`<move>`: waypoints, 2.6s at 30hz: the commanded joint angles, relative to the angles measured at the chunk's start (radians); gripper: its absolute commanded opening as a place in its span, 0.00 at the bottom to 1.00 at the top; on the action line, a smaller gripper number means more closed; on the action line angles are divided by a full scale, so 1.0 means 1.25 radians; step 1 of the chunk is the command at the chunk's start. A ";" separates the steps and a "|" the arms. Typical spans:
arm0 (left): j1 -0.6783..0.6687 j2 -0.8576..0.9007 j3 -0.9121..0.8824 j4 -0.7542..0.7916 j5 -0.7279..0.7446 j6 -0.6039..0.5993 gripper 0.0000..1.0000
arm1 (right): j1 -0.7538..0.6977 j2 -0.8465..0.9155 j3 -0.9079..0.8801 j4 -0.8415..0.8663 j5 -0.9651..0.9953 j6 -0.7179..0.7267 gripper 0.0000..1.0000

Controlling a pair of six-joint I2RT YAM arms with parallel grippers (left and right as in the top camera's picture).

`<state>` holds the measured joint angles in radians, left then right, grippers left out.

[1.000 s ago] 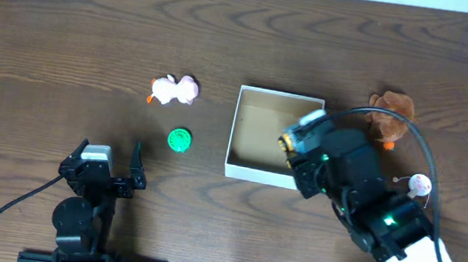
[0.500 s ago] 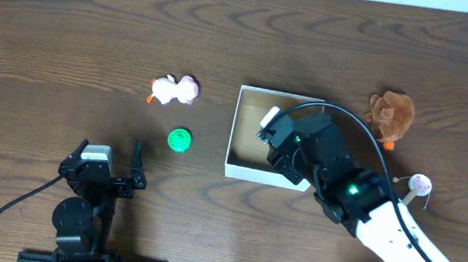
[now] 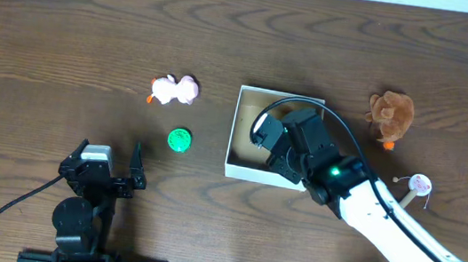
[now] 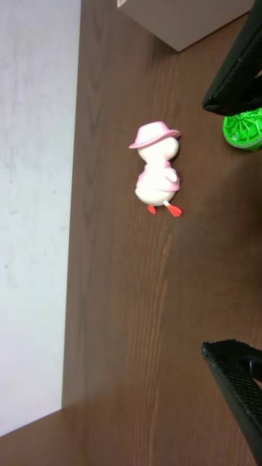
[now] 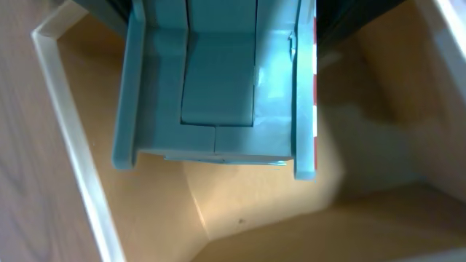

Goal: Pack container
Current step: 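Carry the truck left into the white box and lower it, then open the right gripper and withdraw it from the box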

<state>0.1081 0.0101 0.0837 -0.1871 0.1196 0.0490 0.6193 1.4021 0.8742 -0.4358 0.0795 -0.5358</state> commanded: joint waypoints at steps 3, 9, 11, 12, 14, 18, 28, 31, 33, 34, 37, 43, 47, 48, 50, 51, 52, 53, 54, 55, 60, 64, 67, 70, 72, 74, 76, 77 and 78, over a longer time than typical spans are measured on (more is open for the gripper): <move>-0.003 -0.005 -0.012 -0.028 0.000 -0.004 0.98 | -0.036 0.016 0.008 0.004 0.001 -0.025 0.49; -0.003 -0.005 -0.012 -0.028 0.000 -0.004 0.98 | -0.041 0.020 0.008 -0.002 -0.008 -0.025 0.49; -0.003 -0.005 -0.012 -0.028 0.000 -0.004 0.98 | -0.040 0.020 0.008 -0.008 -0.014 -0.025 0.46; -0.003 -0.005 -0.012 -0.028 0.000 -0.004 0.98 | -0.040 0.020 0.008 -0.009 -0.020 -0.025 0.44; -0.003 -0.005 -0.012 -0.028 0.000 -0.004 0.98 | -0.040 0.020 0.008 -0.017 -0.037 -0.028 0.43; -0.003 -0.005 -0.012 -0.028 0.000 -0.004 0.98 | -0.040 0.020 0.008 -0.042 -0.069 -0.074 0.45; -0.003 -0.005 -0.012 -0.028 0.000 -0.004 0.98 | -0.040 0.020 0.008 -0.065 -0.086 -0.124 0.56; -0.003 -0.005 -0.012 -0.028 0.000 -0.004 0.98 | -0.040 0.020 0.008 -0.064 -0.086 -0.124 0.57; -0.003 -0.005 -0.012 -0.028 -0.001 -0.004 0.98 | -0.040 0.020 0.008 -0.065 -0.086 -0.123 0.59; -0.003 -0.005 -0.012 -0.028 0.000 -0.004 0.98 | -0.040 0.020 0.008 -0.065 -0.086 -0.123 0.59; -0.003 -0.005 -0.012 -0.028 0.000 -0.004 0.98 | -0.040 0.020 0.008 -0.065 -0.086 -0.123 0.64; -0.003 -0.005 -0.012 -0.028 0.000 -0.004 0.98 | -0.040 0.020 0.008 -0.064 -0.092 -0.122 0.82; -0.003 -0.005 -0.012 -0.028 -0.001 -0.004 0.98 | -0.040 0.020 0.008 -0.055 -0.091 -0.119 0.85; -0.003 -0.005 -0.012 -0.028 -0.001 -0.004 0.98 | -0.040 0.018 0.008 -0.046 -0.091 -0.111 0.85; -0.003 -0.005 -0.012 -0.028 0.000 -0.004 0.98 | -0.040 0.011 0.010 -0.020 -0.091 -0.076 0.85; -0.003 -0.005 -0.012 -0.028 -0.001 -0.004 0.98 | -0.040 0.004 0.015 -0.009 -0.091 -0.050 0.84; -0.003 -0.005 -0.012 -0.028 0.000 -0.004 0.98 | -0.040 -0.002 0.022 -0.002 -0.090 -0.021 0.83; -0.003 -0.005 -0.012 -0.028 -0.001 -0.004 0.98 | -0.040 -0.009 0.031 0.003 -0.087 0.006 0.82; -0.003 -0.005 -0.012 -0.028 0.000 -0.004 0.98 | -0.040 -0.016 0.042 0.005 -0.081 0.030 0.80; -0.003 -0.005 -0.012 -0.028 -0.001 -0.004 0.98 | -0.040 -0.023 0.056 0.005 -0.070 0.057 0.78; -0.003 -0.005 -0.012 -0.028 -0.001 -0.004 0.98 | -0.040 -0.075 0.122 -0.006 0.136 0.244 0.79; -0.003 -0.005 -0.012 -0.028 -0.001 -0.004 0.98 | -0.040 -0.156 0.145 -0.043 0.216 0.321 0.86; -0.003 -0.005 -0.012 -0.028 0.000 -0.004 0.98 | -0.040 -0.240 0.145 -0.058 0.208 0.321 0.99; -0.003 -0.005 -0.012 -0.028 -0.001 -0.004 0.98 | -0.041 -0.319 0.145 -0.080 0.209 0.349 0.99; -0.003 -0.005 -0.012 -0.028 -0.001 -0.004 0.98 | -0.047 -0.362 0.145 -0.096 0.209 0.378 0.99; -0.003 -0.005 -0.012 -0.028 -0.001 -0.004 0.98 | -0.060 -0.392 0.145 -0.105 0.209 0.407 0.99; -0.003 -0.005 -0.012 -0.028 -0.001 -0.004 0.98 | -0.077 -0.411 0.145 -0.119 0.211 0.434 0.99; -0.003 -0.005 -0.012 -0.028 0.000 -0.004 0.98 | -0.086 -0.415 0.145 -0.125 0.216 0.453 0.99; -0.003 -0.005 -0.012 -0.028 -0.001 -0.004 0.98 | -0.098 -0.417 0.145 -0.133 0.225 0.479 0.99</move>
<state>0.1081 0.0101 0.0837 -0.1871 0.1200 0.0490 0.5308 0.8852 1.0351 -0.5865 0.3267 -0.0456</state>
